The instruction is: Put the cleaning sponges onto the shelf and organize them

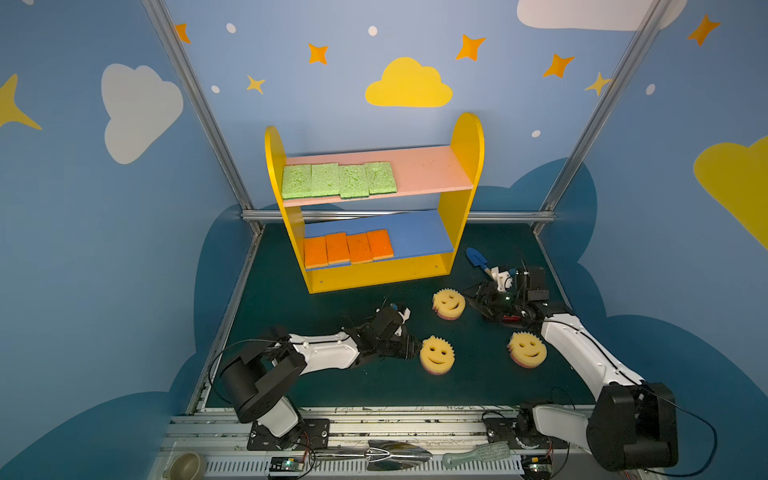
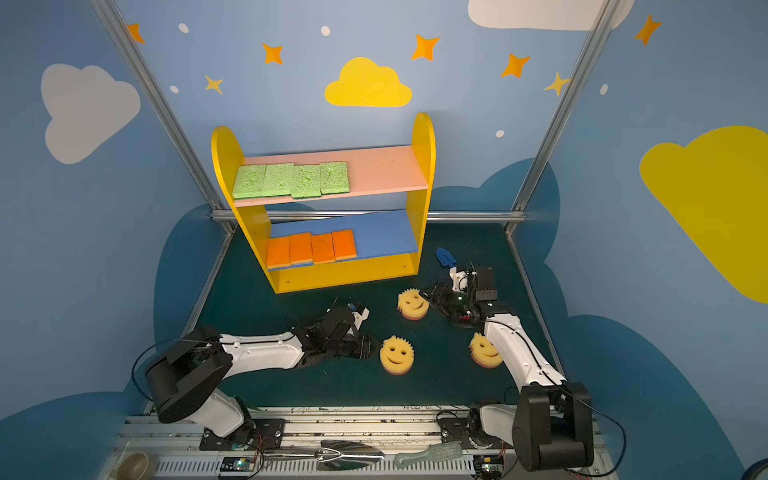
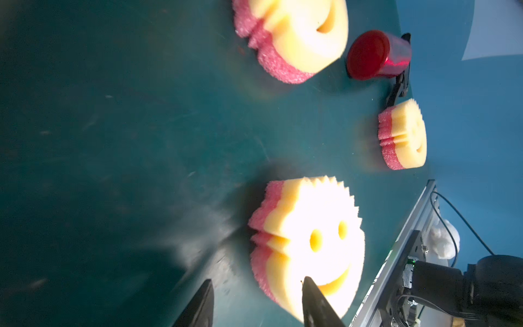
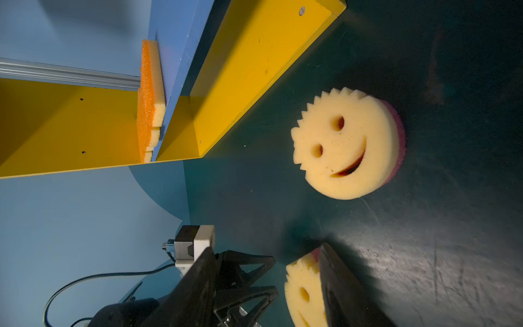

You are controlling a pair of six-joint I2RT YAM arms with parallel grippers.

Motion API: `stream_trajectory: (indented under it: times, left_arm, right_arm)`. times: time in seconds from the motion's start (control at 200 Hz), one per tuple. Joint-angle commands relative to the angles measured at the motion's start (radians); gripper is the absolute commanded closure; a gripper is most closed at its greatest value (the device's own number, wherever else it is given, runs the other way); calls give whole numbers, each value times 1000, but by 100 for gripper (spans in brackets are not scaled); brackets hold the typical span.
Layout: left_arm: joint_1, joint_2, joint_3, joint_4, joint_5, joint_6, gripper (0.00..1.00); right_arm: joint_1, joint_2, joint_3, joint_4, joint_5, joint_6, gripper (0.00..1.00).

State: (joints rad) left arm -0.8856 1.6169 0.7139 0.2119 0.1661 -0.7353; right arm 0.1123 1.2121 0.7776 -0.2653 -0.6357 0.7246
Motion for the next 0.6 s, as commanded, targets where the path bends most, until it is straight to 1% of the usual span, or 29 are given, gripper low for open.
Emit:
stream_trajectory:
  times: [0.0, 0.095, 0.3, 0.475, 0.516, 0.596]
  left_arm:
    - [-17, 28, 47, 21, 15, -6, 52]
    - [-22, 60, 65, 20, 13, -14, 55]
    - [-22, 124, 85, 36, 19, -30, 70]
    - [-23, 153, 92, 43, 27, -32, 72]
    - [-23, 156, 92, 43, 29, -32, 74]
    - [-23, 159, 91, 45, 33, -33, 83]
  right_arm:
    - [-31, -15, -22, 12, -64, -35, 42]
    - [-51, -4, -28, 20, -87, -36, 42]
    - [-60, 15, -35, 40, -102, -31, 42]
    - [-62, 19, -31, 32, -103, -36, 42]
    - [-62, 18, -29, 29, -101, -36, 42]
    - [-62, 16, -27, 28, -100, -36, 42]
